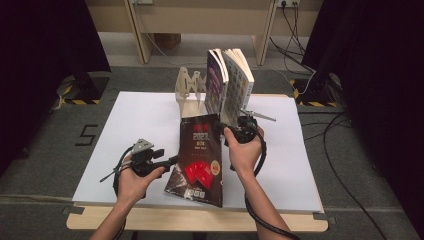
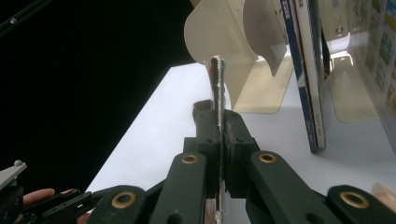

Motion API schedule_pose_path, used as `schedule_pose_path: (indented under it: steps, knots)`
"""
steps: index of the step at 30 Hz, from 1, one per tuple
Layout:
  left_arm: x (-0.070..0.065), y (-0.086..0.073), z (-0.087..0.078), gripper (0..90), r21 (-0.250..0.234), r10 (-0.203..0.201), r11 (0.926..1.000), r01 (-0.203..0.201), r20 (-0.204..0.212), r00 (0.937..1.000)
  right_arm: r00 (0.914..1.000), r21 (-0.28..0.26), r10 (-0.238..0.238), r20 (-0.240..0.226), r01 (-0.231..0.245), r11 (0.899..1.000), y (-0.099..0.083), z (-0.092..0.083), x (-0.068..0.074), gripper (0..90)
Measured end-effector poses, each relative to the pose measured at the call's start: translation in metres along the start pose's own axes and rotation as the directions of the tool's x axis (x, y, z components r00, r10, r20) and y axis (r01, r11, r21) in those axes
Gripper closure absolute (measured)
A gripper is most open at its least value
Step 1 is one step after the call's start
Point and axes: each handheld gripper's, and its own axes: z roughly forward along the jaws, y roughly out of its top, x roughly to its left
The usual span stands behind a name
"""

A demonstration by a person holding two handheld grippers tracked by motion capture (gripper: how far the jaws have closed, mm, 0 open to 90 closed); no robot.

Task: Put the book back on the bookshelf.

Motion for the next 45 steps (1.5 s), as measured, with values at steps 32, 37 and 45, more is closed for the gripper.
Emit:
schedule_pose_path:
  steps: [32, 37, 45]
  knots:
    - [-0.011, 0.041, 0.020, 34.8, -0.034, 0.043, 0.9985, -0.041, 0.034, 0.9985, 0.9979, -0.103, -0.054, 0.037, 0.057, 0.993, 0.024, 0.011, 0.015, 87.5]
    - [-0.016, 0.050, 0.023, 34.3, -0.042, 0.052, 0.9979, -0.050, 0.047, 0.9976, 0.9977, -0.111, -0.056, 0.039, 0.060, 0.992, 0.028, 0.014, 0.017, 87.5]
    - [-0.020, 0.060, 0.027, 34.5, -0.051, 0.052, 0.9975, -0.049, 0.064, 0.9966, 0.9963, -0.133, -0.071, 0.048, 0.077, 0.988, 0.035, 0.016, 0.021, 87.5]
